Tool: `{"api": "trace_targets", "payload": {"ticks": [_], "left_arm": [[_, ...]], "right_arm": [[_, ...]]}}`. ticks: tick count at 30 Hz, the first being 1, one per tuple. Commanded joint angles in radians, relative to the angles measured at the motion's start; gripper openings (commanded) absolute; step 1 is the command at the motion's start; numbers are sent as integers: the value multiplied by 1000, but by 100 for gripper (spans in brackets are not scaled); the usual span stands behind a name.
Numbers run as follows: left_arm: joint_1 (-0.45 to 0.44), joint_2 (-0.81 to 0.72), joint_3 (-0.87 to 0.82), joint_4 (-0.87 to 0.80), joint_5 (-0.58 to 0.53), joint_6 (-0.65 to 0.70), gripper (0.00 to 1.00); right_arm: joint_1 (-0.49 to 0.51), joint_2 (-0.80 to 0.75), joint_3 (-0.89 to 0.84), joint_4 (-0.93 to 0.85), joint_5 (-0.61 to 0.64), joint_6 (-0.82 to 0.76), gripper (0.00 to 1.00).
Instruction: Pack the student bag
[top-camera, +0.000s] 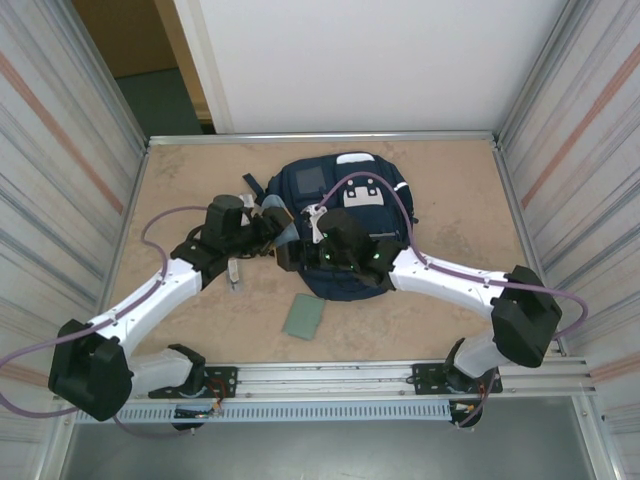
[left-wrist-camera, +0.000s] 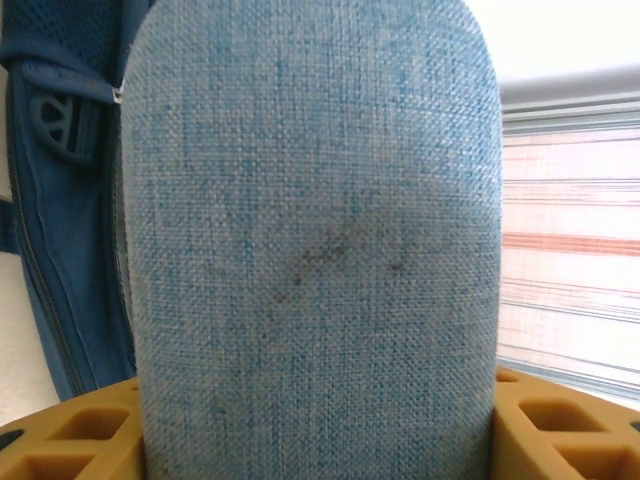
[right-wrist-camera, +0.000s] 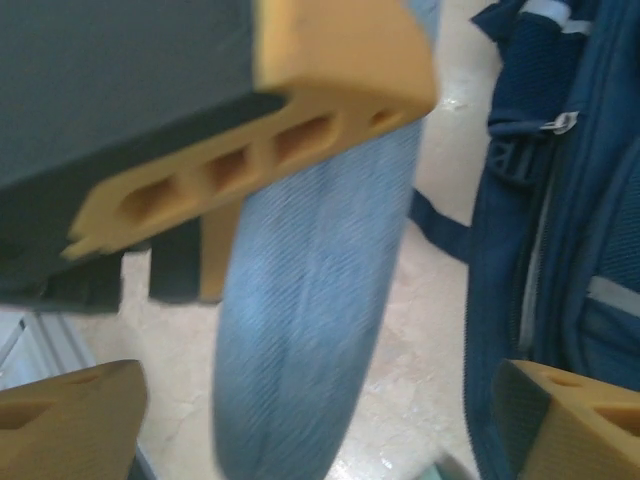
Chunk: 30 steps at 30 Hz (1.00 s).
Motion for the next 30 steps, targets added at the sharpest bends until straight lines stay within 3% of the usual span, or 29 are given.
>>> {"api": "trace_targets", "payload": {"ticks": [1,9,13,16,20,25,30], "left_arm": [[-11,20,-18,95,69,-66,51],[-57,29,-14,74,41,-68,60],[-53,14,-19,48,11,-19,63],[-33,5,11,-27,-17,101,79],[-32,19,101,-150,-113,416,91],[-41,134,165,-172,-89,549,89],[-139,254,237,-189,-44,766,80]], "right_arm": [[-12,33,33,74,21,53,81],[-29,122,77,179,-13,141,46],[-56,98,77,125,-52,116,35],[-98,55,47,80,-67,131,34],[-186,-44,-20,12,-80,106,33],[-351,-189,-85,-117,-67,79,33],[-535,-328,-125,-221,-48,58,33]]}}
